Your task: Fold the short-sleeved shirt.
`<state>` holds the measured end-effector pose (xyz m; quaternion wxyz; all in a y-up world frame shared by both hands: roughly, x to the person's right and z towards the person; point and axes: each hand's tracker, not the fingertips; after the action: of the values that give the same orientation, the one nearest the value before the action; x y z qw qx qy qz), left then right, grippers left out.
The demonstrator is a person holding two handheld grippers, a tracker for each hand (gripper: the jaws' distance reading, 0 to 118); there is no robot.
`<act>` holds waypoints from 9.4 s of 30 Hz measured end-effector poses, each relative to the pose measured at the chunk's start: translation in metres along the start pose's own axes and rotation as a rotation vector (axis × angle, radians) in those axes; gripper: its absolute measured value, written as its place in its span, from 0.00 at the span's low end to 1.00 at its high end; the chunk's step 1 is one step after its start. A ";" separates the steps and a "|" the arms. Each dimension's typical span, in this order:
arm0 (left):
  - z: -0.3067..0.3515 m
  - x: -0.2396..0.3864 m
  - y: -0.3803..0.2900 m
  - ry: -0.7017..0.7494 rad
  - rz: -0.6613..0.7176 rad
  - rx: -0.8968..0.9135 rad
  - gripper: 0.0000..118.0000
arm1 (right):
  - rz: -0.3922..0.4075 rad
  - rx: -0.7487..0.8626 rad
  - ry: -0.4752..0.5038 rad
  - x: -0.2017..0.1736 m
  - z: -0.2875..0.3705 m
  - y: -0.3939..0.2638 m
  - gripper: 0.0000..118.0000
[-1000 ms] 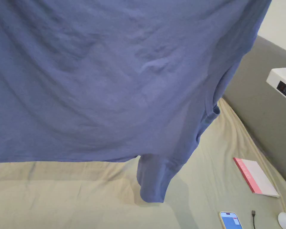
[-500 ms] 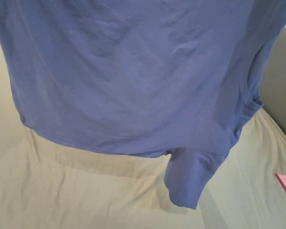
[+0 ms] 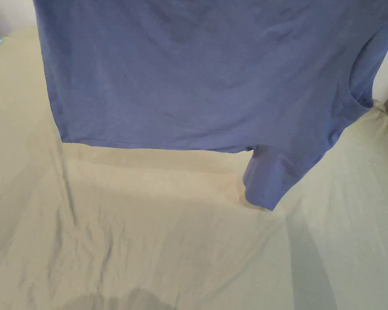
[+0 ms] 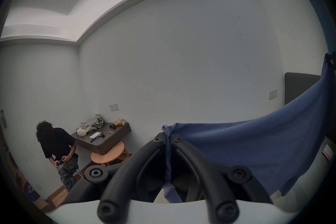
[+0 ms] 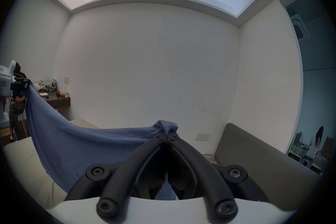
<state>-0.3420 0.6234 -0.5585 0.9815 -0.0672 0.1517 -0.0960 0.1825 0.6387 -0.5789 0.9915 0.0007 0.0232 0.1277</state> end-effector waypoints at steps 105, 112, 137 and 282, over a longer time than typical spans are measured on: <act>0.302 -0.021 -0.536 -0.141 0.198 -0.836 0.95 | 0.028 -0.435 0.125 -0.150 0.360 -0.273 0.01; 0.298 -0.027 -0.567 -0.065 0.163 -0.881 0.95 | 0.035 -0.541 0.086 -0.137 0.362 -0.308 0.01; 0.321 -0.003 -0.509 -0.122 0.115 -0.791 0.05 | -0.069 -1.126 0.101 -0.120 0.377 -0.486 0.78; 0.224 0.014 -0.450 -0.223 0.002 -0.833 0.09 | -0.118 -1.129 0.252 -0.067 0.245 -0.393 0.07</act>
<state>-0.3354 0.2060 -0.2787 0.8811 -0.4673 0.0705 -0.0180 0.2284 0.2426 -0.3340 0.8335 -0.5444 0.0693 0.0638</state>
